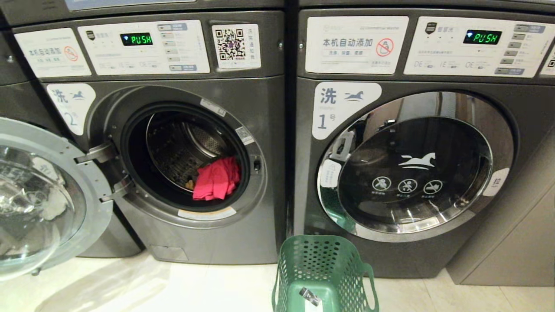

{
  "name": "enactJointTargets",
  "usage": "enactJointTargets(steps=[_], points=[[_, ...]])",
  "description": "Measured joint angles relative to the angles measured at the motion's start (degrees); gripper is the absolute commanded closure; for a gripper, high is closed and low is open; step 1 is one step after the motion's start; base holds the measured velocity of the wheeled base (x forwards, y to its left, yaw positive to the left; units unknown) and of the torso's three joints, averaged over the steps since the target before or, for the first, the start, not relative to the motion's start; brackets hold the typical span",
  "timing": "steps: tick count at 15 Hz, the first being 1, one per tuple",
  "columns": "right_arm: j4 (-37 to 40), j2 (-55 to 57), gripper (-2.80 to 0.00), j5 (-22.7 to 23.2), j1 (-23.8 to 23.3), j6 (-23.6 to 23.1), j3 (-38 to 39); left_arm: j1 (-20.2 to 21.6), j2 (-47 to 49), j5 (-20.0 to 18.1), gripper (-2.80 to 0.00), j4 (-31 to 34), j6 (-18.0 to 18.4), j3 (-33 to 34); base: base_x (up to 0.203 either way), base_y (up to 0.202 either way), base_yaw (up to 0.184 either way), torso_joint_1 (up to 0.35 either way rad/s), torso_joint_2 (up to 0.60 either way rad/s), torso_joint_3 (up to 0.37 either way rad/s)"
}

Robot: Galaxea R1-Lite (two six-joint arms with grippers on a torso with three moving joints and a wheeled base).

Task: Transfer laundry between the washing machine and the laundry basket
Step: Pick a cloth and place it into the basket

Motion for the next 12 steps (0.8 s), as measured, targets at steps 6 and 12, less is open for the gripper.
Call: enactJointTargets(steps=[6, 12], points=[[0.0, 0.0, 0.0, 0.0, 0.0, 0.1, 0.0, 0.0, 0.0, 0.0, 0.0, 0.0, 0.0, 0.0, 0.0, 0.194, 0.0, 0.0, 0.0, 0.001], [0.0, 0.0, 0.0, 0.0, 0.0, 0.0, 0.0, 0.0, 0.0, 0.0, 0.0, 0.0, 0.0, 0.0, 0.0, 0.195, -0.003, 0.003, 0.0, 0.002]])
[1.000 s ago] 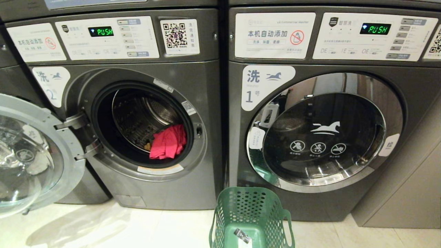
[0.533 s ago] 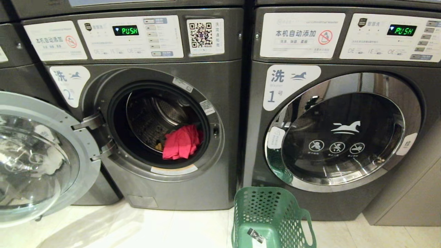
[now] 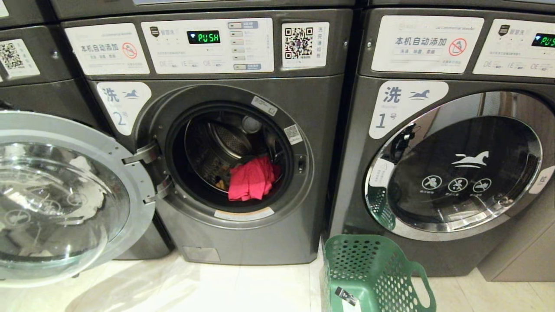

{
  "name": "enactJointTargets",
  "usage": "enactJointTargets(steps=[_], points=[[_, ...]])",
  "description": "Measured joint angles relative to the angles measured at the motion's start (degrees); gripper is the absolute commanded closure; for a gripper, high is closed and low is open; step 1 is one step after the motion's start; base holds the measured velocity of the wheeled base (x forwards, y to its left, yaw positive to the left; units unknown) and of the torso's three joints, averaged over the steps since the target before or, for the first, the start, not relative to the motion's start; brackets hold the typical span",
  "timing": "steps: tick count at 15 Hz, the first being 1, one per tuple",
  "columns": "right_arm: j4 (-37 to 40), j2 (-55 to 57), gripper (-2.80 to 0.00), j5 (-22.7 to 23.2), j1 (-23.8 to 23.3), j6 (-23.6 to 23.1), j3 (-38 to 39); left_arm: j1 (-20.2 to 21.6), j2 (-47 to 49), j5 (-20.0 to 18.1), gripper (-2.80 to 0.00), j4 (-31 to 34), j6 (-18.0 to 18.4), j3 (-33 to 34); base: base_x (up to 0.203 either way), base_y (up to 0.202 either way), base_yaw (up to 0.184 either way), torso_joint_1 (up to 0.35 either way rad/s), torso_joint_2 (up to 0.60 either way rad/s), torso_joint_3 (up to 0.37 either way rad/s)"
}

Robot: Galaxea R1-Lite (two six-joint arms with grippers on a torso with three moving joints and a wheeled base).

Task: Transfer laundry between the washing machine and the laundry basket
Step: Pick a cloth and place it into the basket

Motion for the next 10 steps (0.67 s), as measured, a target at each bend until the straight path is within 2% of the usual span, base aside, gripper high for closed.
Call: enactJointTargets(steps=[10], points=[[0.0, 0.0, 0.0, -0.1, 0.0, 0.0, 0.0, 0.0, 0.0, 0.0, 0.0, 0.0, 0.0, 0.0, 0.0, 0.195, -0.001, 0.003, 0.0, -0.001]])
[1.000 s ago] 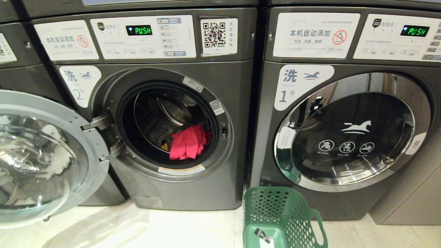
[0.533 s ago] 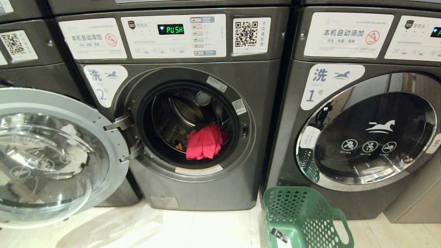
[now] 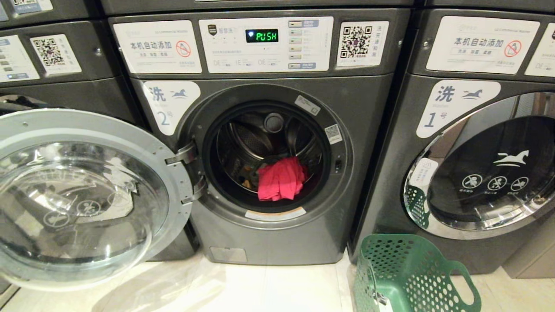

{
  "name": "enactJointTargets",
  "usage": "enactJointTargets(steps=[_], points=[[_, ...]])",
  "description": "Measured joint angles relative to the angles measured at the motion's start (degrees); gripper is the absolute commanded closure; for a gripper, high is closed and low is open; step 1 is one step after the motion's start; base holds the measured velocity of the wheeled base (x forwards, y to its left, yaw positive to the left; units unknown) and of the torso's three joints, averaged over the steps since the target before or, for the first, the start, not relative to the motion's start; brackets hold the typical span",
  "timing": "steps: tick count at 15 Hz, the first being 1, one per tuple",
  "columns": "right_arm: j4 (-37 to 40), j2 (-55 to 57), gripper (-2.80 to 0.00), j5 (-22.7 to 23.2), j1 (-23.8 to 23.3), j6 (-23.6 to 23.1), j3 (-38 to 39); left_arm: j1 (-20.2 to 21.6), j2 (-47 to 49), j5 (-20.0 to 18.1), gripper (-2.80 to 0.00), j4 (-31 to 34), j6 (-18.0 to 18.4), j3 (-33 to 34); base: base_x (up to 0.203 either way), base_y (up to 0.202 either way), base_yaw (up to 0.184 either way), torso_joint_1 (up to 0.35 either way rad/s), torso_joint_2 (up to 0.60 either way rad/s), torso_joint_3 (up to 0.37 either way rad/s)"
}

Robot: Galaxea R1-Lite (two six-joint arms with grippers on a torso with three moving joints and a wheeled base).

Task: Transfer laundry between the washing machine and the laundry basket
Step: Pick a cloth and place it into the basket

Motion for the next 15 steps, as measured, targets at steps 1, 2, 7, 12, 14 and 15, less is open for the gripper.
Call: enactJointTargets(steps=[1, 2, 7, 12, 14, 15], points=[[0.0, 0.0, 0.0, 0.0, 0.0, 0.0, 0.0, 0.0, 0.0, 0.0, 0.0, 0.0, 0.0, 0.0, 0.0, 0.196, -0.001, 0.005, 0.0, -0.001], [0.0, 0.0, 0.0, 0.0, 0.0, 0.0, 0.0, 0.0, 0.0, 0.0, 0.0, 0.0, 0.0, 0.0, 0.0, 0.197, 0.002, 0.002, 0.0, 0.002], [0.0, 0.0, 0.0, 0.0, 0.0, -0.1, 0.0, 0.0, 0.0, 0.0, 0.0, 0.0, 0.1, 0.0, 0.0, 0.193, -0.002, 0.003, 0.0, 0.002], [0.0, 0.0, 0.0, 0.0, 0.0, -0.2, 0.0, 0.0, 0.0, 0.0, 0.0, 0.0, 0.0, 0.0, 0.0, 0.195, -0.002, 0.002, 0.0, 0.002], [0.0, 0.0, 0.0, 0.0, 0.0, -0.2, 0.0, 0.0, 0.0, 0.0, 0.0, 0.0, 0.0, 0.0, 0.0, 0.197, 0.0, 0.001, 0.0, 0.002], [0.0, 0.0, 0.0, 0.0, 0.0, -0.2, 0.0, 0.0, 0.0, 0.0, 0.0, 0.0, 0.0, 0.0, 0.0, 0.195, -0.001, -0.002, 0.0, 0.002]])
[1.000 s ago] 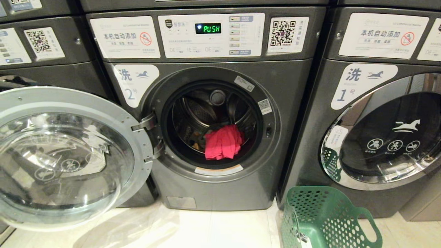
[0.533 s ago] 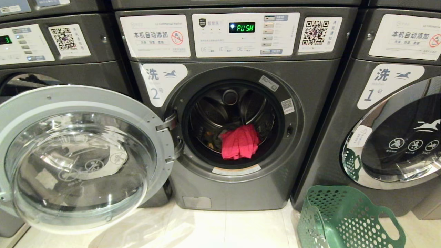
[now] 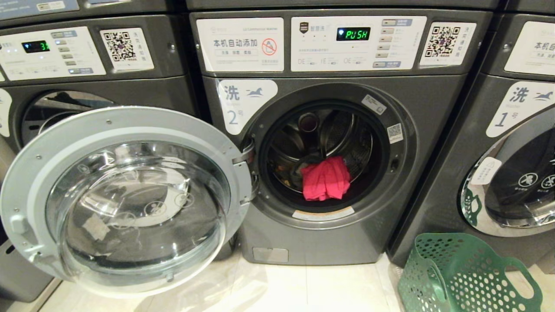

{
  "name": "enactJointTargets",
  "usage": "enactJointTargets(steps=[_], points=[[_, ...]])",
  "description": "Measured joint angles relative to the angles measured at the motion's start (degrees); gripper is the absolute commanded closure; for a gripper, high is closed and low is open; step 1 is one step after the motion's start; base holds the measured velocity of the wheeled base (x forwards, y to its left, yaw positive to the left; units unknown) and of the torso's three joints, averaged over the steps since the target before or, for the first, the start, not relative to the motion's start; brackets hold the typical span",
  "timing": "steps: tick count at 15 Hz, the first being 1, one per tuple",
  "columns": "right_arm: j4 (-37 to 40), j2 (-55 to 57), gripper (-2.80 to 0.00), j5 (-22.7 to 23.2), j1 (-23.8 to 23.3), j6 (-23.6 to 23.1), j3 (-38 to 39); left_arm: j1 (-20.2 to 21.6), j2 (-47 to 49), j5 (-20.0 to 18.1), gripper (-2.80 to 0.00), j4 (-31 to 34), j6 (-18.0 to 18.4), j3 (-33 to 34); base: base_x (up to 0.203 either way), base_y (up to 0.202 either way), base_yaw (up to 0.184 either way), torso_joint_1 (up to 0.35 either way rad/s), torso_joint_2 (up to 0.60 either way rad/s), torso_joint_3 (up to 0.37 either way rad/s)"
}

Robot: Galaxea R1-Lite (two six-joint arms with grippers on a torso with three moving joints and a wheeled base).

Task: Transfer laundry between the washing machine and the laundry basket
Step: Pick a cloth and place it into the basket

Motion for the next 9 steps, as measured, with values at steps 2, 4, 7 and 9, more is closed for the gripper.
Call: enactJointTargets(steps=[2, 4, 7, 9], points=[[0.0, 0.0, 0.0, 0.0, 0.0, 0.1, 0.0, 0.0, 0.0, 0.0, 0.0, 0.0, -0.1, 0.0, 0.0, 0.194, -0.002, 0.005, 0.0, 0.0], [0.0, 0.0, 0.0, 0.0, 0.0, 0.0, 0.0, 0.0, 0.0, 0.2, 0.0, 0.1, -0.1, 0.0, 0.0, 0.129, -0.001, 0.002, 0.01, 0.002], [0.0, 0.0, 0.0, 0.0, 0.0, 0.1, 0.0, 0.0, 0.0, 0.2, 0.0, 0.2, -0.1, 0.0, 0.0, 0.0, 0.0, 0.0, 0.0, 0.0], [0.0, 0.0, 0.0, 0.0, 0.0, 0.1, 0.0, 0.0, 0.0, 0.3, 0.0, 0.2, 0.0, 0.0, 0.0, 0.0, 0.0, 0.0, 0.0, 0.0]])
